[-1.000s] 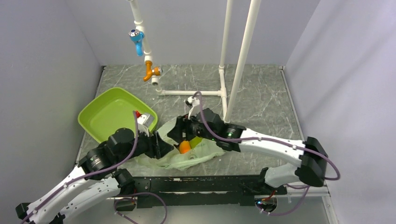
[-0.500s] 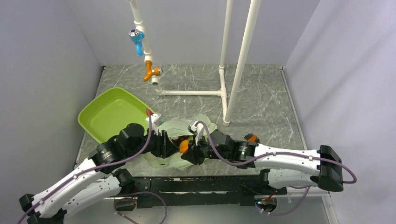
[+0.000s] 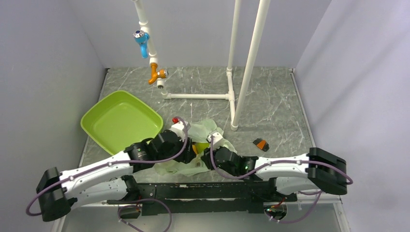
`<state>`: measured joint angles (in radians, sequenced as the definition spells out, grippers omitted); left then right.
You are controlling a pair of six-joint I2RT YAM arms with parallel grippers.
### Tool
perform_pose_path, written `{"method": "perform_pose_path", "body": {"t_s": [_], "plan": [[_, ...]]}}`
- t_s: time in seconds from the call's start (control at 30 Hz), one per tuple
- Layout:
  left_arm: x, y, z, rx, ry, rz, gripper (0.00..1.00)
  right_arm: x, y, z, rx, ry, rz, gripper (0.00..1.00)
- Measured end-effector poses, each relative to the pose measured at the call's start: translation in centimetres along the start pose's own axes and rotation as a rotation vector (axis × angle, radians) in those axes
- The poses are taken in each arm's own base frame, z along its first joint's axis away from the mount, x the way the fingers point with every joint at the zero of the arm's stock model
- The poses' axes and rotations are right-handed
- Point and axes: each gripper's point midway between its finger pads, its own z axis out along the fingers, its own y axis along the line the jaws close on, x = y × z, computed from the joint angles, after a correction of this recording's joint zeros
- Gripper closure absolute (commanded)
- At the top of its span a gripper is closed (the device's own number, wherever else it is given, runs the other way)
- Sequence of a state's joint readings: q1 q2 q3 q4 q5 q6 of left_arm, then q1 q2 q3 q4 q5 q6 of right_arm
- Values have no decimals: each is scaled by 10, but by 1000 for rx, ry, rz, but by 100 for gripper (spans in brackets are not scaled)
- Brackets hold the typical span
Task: Take the fake fruits out of the plastic bag
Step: Adjust the plastic bag at the center of the board.
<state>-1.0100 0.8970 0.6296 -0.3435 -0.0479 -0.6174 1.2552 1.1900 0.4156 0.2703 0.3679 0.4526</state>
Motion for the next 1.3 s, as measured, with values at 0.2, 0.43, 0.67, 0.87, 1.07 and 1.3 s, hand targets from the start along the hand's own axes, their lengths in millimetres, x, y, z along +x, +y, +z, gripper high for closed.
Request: {"method": "perform_pose_path", "body": {"t_s": [0.2,0.43,0.67,0.87,1.07,1.3], "plan": [[11,31,28,-178,29,3,40,-1,8,21,-19,-33,-28,62],[18,50,34,-280,36,-30,43,6,7,25,-23,-39,-16,71],[53,50,34,-224,136,-52,53,44,-25,-17,13,10,102,68],[70,37,24,-102,134,-89,58,12,-16,-35,-34,-80,193,63],[77,28,22,-57,146,-119,60,-24,14,-23,-80,-94,189,63],[87,22,23,-54,176,-121,56,-34,44,17,-110,-56,149,66]]}}
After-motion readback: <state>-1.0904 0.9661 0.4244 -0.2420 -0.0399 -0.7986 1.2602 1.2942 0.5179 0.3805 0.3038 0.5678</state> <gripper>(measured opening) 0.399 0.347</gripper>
